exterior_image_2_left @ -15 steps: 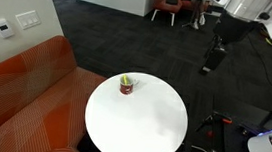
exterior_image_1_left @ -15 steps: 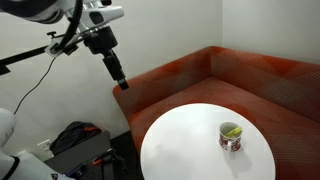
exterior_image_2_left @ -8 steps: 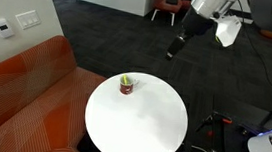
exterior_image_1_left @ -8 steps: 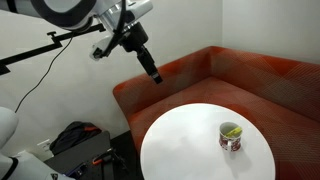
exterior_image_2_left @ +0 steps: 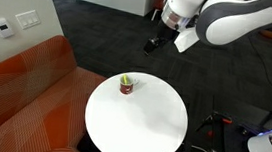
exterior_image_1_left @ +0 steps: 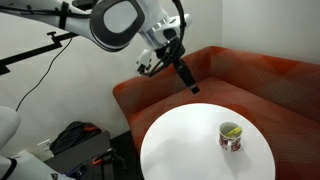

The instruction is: Pick up the marker from the cup and put it on the table

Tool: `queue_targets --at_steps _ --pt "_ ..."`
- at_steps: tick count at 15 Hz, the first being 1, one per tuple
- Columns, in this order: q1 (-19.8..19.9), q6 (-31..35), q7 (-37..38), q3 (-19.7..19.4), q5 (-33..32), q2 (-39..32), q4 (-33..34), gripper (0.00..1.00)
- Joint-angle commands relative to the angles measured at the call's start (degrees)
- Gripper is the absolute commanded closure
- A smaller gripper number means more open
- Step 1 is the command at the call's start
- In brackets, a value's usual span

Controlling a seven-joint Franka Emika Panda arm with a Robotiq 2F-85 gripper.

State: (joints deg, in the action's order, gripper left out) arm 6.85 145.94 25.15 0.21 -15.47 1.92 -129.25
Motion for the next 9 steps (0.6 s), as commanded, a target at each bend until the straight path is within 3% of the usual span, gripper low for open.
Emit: queue_targets --at_steps 1,3,4,9 --pt "-0.9 0.9 6.9 -1.9 -3.6 -7.6 5.6 0.00" --pt "-1.9 0.5 8.5 -3.2 -3.6 -10.9 7.4 0.00" --pt "-2.2 0.2 5.4 -3.5 -2.0 -7.4 4.3 0.00" --pt "-3.0 0.2 6.0 -4.5 -1.8 -10.9 6.8 0.00"
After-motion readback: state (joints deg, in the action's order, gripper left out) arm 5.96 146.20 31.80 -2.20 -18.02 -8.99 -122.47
